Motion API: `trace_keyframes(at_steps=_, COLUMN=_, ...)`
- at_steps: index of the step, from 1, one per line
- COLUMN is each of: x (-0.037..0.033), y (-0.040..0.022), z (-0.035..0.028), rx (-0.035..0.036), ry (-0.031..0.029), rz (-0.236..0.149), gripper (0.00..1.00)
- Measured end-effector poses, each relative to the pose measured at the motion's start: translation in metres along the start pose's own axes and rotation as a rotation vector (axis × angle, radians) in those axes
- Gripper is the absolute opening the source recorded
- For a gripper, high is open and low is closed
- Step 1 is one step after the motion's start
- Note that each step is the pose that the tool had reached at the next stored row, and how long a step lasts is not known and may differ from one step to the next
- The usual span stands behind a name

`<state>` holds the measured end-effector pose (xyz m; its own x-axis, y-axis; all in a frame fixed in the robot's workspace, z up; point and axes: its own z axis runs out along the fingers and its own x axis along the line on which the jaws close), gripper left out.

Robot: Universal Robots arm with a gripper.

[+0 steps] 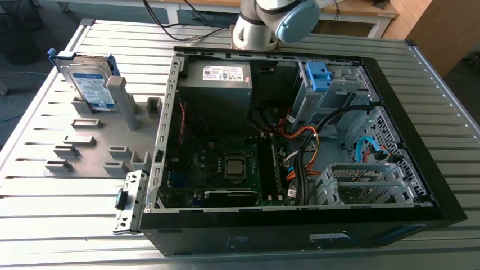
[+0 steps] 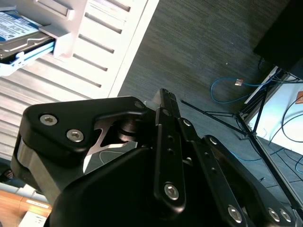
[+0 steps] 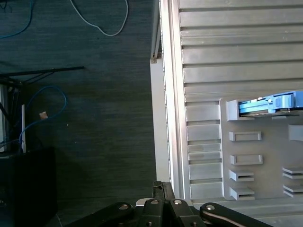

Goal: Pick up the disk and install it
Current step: 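Reach for the disk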

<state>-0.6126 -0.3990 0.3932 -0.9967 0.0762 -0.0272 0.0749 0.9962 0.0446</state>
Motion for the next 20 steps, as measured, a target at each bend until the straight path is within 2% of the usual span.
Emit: trace_keyframes(at_steps=20, x=0.0139, y=-0.0010, z=-0.0004, rx=0.0000, ry=0.0000, rz=0.000, gripper=0.11)
